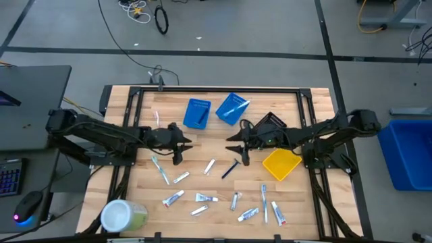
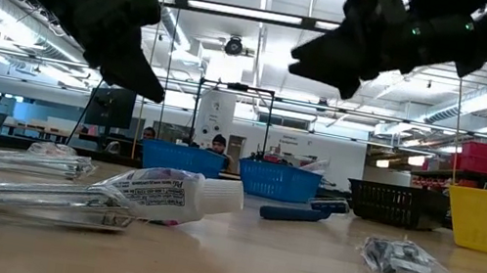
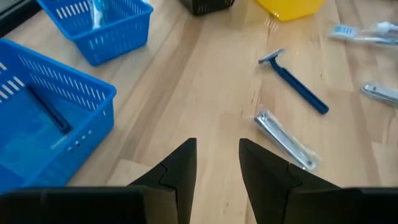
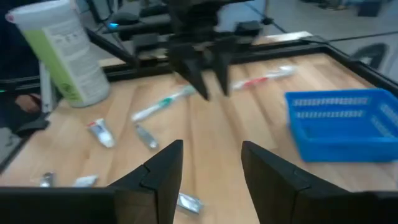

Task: Pick & Place Travel size toiletries
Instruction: Put the silver nail cutter into the black basket

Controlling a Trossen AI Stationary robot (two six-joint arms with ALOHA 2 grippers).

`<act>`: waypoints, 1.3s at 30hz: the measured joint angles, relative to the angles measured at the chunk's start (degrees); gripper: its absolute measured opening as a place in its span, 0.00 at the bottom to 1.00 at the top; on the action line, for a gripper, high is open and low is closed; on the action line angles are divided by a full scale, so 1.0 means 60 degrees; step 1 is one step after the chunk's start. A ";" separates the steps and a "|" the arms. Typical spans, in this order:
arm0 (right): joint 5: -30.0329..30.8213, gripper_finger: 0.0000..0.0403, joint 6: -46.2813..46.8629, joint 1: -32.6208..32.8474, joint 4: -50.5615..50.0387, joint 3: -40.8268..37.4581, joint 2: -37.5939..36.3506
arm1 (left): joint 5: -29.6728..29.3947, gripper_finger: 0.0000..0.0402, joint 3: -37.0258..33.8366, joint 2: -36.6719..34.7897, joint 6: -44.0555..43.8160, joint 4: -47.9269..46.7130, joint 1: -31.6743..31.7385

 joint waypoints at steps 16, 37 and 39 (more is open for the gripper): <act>-0.0592 0.53 -0.1715 0.0595 -0.3397 0.3925 0.3594 | -0.0303 0.32 0.0004 0.0019 0.0695 0.1187 0.0003; -0.1575 0.64 -0.2998 0.0125 -0.2858 0.4093 0.6016 | -0.0321 0.32 0.0004 0.0019 0.0524 0.1081 0.0003; -0.1766 0.59 -0.3013 0.0114 -0.2880 0.4093 0.6021 | -0.0321 0.32 0.0004 0.0019 0.0517 0.1088 0.0006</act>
